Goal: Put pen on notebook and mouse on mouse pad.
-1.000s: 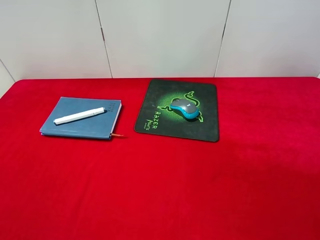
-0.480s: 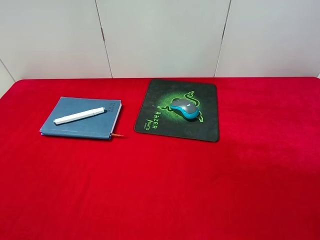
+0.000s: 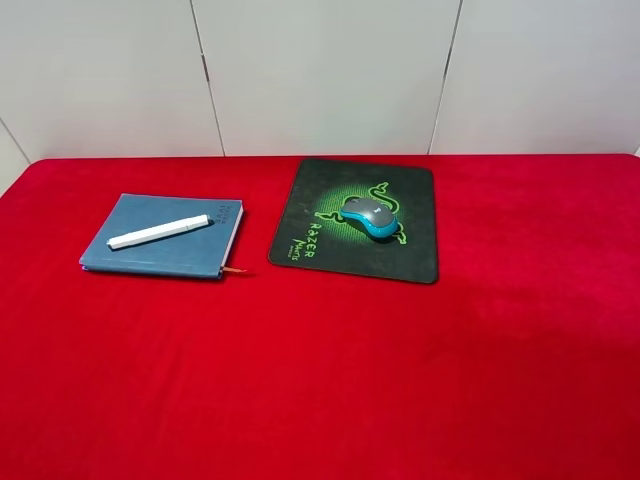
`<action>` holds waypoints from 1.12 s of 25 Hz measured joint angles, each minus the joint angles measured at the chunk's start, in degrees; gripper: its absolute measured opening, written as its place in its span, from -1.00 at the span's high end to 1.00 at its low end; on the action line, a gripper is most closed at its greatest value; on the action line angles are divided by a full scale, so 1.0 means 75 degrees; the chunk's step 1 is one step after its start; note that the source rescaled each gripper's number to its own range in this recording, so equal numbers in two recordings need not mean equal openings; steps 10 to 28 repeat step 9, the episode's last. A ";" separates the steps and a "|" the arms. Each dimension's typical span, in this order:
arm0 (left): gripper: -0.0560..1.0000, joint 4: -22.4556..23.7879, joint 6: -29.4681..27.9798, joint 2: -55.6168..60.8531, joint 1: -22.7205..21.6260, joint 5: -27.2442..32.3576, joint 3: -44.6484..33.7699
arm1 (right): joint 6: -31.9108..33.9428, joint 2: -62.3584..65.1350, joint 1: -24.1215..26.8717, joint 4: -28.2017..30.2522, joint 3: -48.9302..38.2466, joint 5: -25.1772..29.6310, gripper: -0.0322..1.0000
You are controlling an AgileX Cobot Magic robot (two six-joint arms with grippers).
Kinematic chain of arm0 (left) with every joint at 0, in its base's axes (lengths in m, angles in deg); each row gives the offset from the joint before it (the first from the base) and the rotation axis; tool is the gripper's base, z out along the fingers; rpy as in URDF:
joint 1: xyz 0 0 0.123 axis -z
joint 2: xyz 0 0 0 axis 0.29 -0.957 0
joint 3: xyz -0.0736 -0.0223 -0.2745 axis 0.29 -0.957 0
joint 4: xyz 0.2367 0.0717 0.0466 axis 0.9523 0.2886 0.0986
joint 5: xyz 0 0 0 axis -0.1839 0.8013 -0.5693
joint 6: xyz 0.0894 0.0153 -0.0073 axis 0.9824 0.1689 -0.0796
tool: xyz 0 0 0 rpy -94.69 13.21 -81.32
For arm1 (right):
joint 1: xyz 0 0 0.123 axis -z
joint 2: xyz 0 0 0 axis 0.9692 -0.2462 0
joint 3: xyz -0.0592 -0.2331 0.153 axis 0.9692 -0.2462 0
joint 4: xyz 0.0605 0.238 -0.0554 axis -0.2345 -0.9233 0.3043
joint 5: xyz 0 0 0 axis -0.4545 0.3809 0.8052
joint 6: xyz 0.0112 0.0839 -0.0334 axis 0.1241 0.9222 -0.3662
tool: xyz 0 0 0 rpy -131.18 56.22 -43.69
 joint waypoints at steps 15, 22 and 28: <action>-1.00 0.0000 0.0000 0.0000 0.0000 0.0000 0.0000 | 0.0000 0.0000 0.0000 0.0000 0.0000 0.0000 -1.00; -1.00 0.0000 0.0000 0.0000 0.0000 0.0000 0.0000 | 0.0000 0.0000 0.0000 0.0000 0.0000 0.0000 -1.00; -1.00 0.0000 0.0000 0.0000 0.0000 0.0000 0.0000 | 0.0000 0.0000 0.0000 0.0000 0.0000 0.0000 -1.00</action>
